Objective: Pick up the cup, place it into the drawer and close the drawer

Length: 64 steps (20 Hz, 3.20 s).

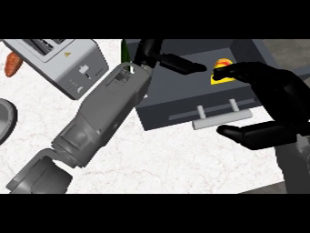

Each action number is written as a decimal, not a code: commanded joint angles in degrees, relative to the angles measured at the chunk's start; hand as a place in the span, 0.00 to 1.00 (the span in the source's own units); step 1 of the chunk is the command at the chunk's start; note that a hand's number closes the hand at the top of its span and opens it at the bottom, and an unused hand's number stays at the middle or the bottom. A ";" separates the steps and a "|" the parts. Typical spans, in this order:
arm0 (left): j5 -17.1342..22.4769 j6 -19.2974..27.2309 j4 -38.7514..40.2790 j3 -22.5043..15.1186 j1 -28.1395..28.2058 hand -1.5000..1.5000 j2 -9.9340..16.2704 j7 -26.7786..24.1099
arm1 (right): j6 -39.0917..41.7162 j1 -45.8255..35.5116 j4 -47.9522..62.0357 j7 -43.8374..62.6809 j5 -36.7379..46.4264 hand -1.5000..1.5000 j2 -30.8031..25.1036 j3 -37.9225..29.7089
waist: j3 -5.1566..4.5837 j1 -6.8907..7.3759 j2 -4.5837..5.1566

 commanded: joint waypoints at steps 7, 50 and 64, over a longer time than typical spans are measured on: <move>9.61 3.66 -2.80 1.94 0.65 0.00 0.00 -8.36 | 16.66 1.90 0.44 6.94 -0.02 1.00 -10.67 9.07 | -0.03 2.91 -1.32; 12.84 -11.67 -20.01 3.24 22.39 0.00 10.65 -8.73 | -12.64 -30.69 72.48 -24.23 37.22 1.00 -13.36 0.06 | 0.23 22.57 -0.48; 13.53 -15.32 -22.75 2.96 24.54 0.00 12.39 -7.79 | -6.70 -29.24 68.77 -23.96 32.87 1.00 -16.75 -1.96 | 0.20 24.82 -0.29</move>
